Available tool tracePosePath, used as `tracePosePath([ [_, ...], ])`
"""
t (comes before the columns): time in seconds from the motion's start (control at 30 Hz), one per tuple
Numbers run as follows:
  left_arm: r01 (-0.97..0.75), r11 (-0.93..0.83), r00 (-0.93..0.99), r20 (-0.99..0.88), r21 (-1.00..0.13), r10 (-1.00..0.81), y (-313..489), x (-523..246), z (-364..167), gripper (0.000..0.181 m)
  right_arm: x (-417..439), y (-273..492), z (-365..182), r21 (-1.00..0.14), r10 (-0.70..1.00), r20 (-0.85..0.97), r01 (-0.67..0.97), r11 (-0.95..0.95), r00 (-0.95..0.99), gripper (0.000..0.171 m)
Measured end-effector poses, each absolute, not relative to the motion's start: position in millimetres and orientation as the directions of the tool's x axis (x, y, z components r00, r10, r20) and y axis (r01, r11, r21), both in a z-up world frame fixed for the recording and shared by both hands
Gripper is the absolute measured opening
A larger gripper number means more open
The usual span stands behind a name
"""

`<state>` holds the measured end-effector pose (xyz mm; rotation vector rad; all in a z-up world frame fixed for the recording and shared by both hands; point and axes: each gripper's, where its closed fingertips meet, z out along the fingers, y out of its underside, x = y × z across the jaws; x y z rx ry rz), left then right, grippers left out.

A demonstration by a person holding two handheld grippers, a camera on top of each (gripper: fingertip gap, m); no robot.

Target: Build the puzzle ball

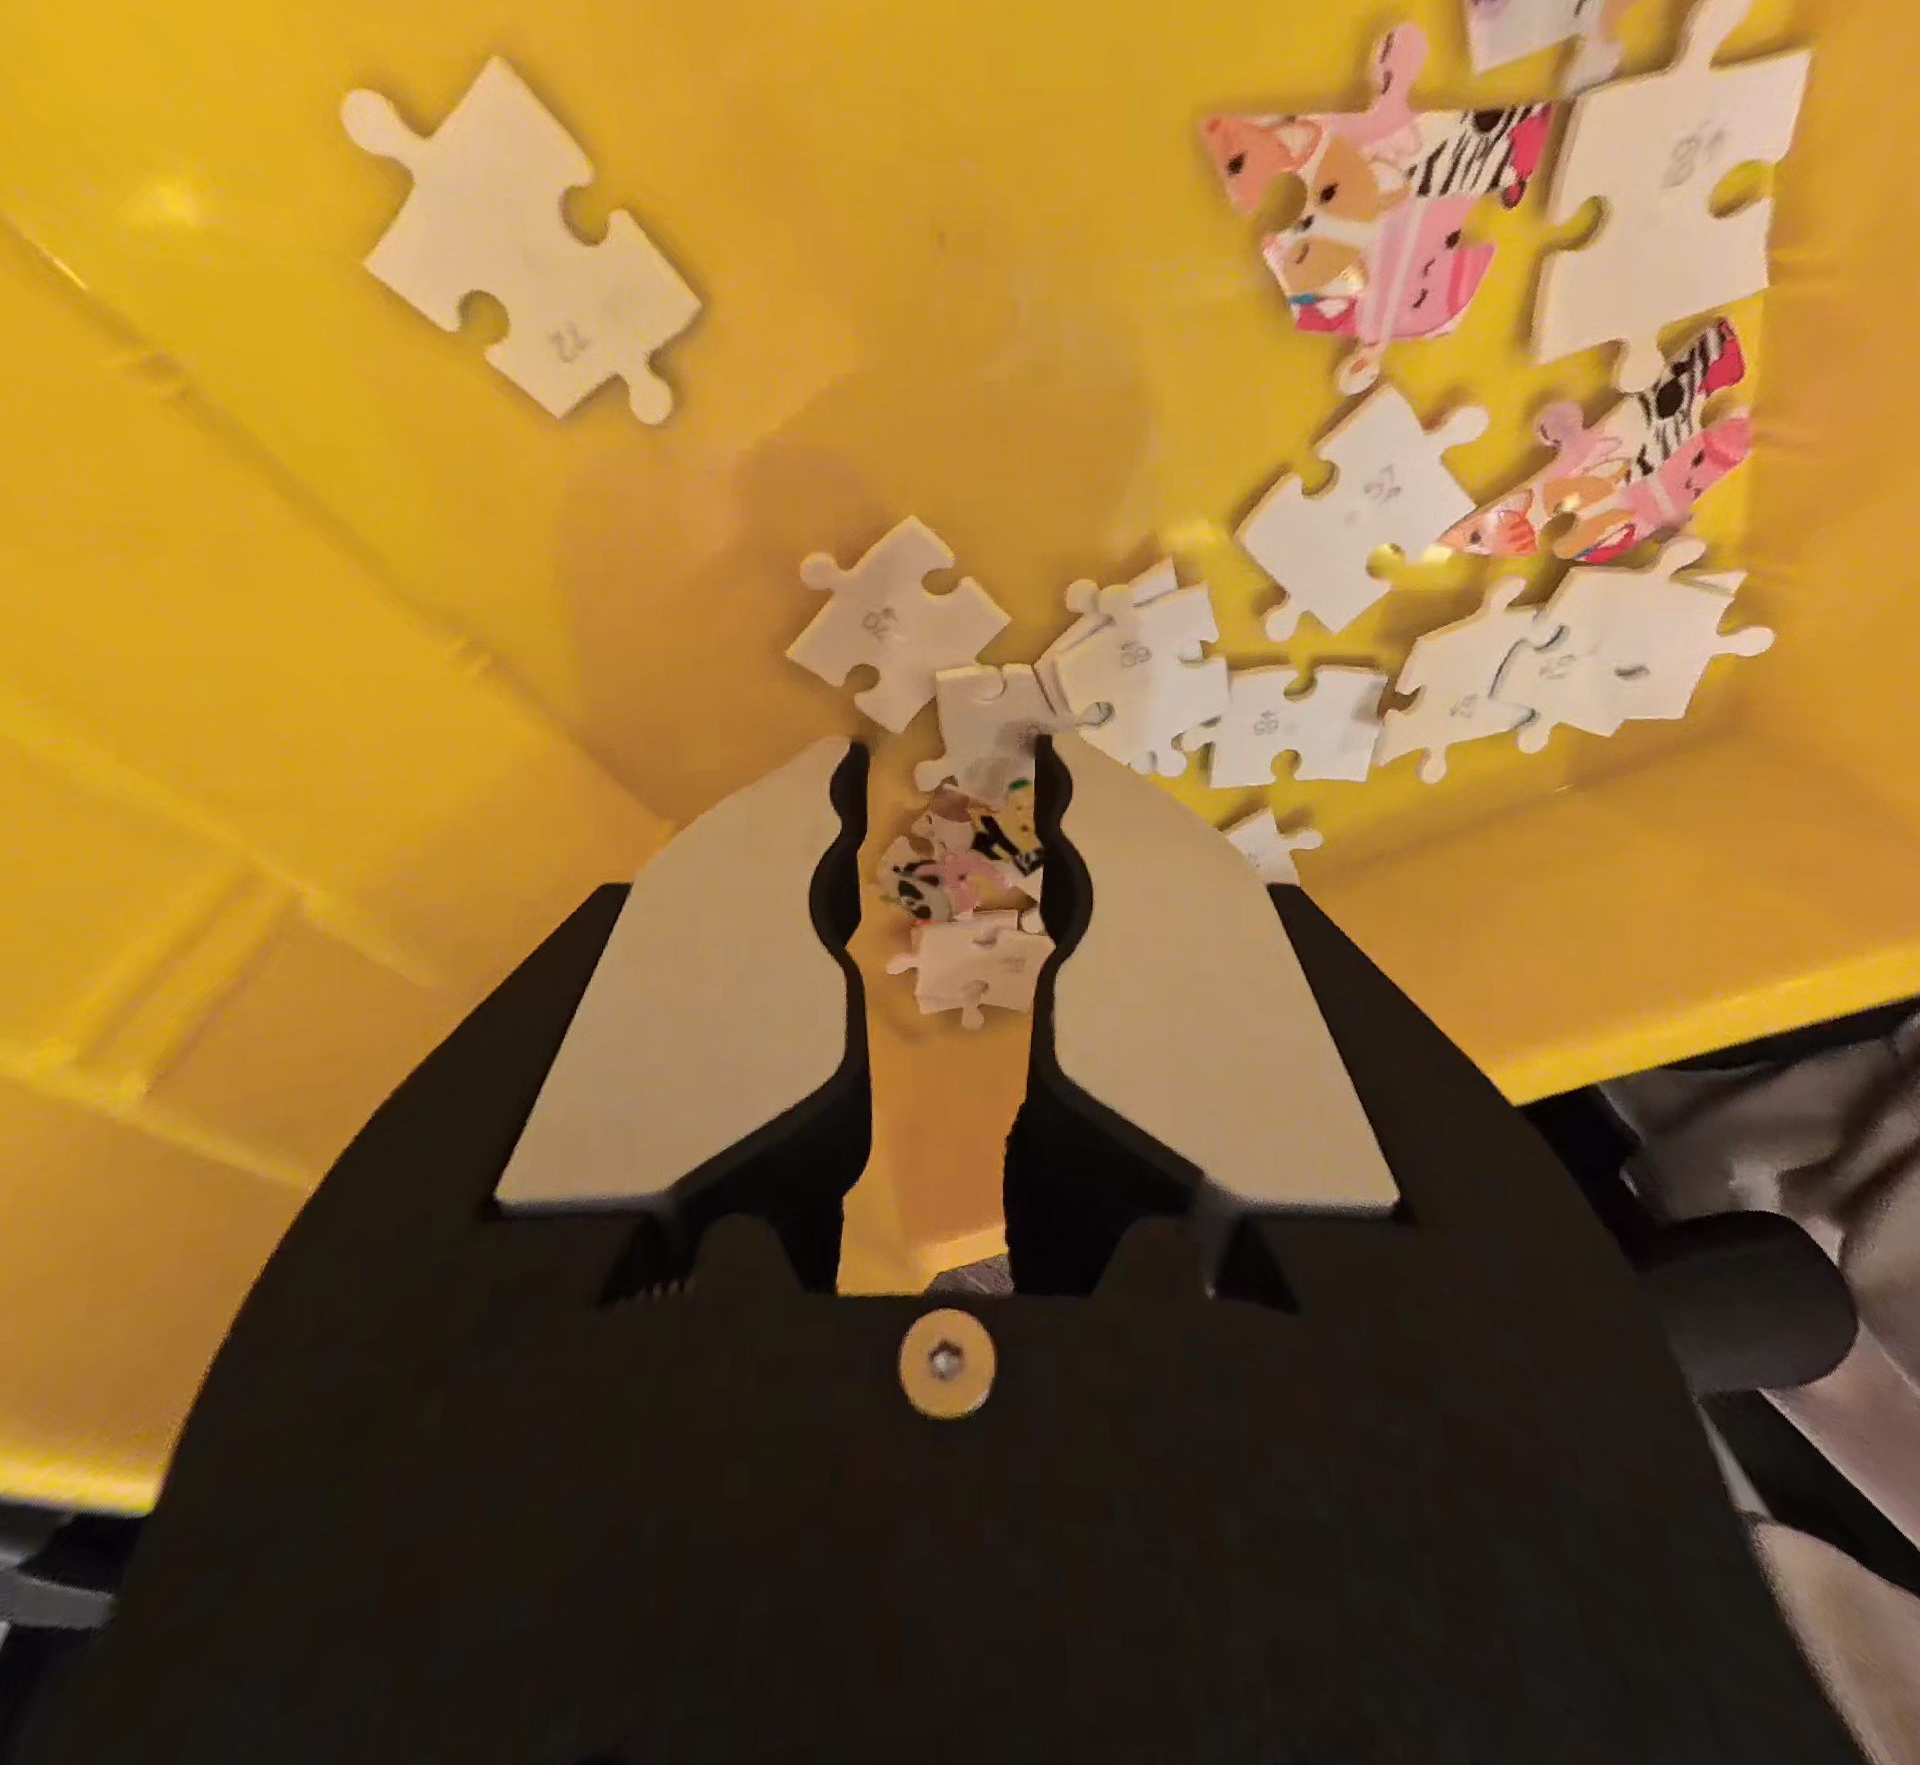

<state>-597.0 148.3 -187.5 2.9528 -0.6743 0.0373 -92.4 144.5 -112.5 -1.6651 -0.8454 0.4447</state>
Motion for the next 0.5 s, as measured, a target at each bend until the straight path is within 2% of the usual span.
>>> tracePosePath([
  [0.27, -0.467, -0.878, 0.884, 0.065, 0.107, -0.462, 145.5, -591.4, -187.3, 0.017, -91.4, 142.5, -112.5, -0.948, 0.728, 0.155, 0.307, -0.080, 0.668, 0.059],
  [0.5, -0.490, -0.870, 0.872, 0.033, 0.062, -0.489, 144.2, -589.9, -184.9, 0.011, -95.0, 141.3, -107.6, -0.952, 0.732, 0.153, 0.298, -0.072, 0.664, 0.058],
])
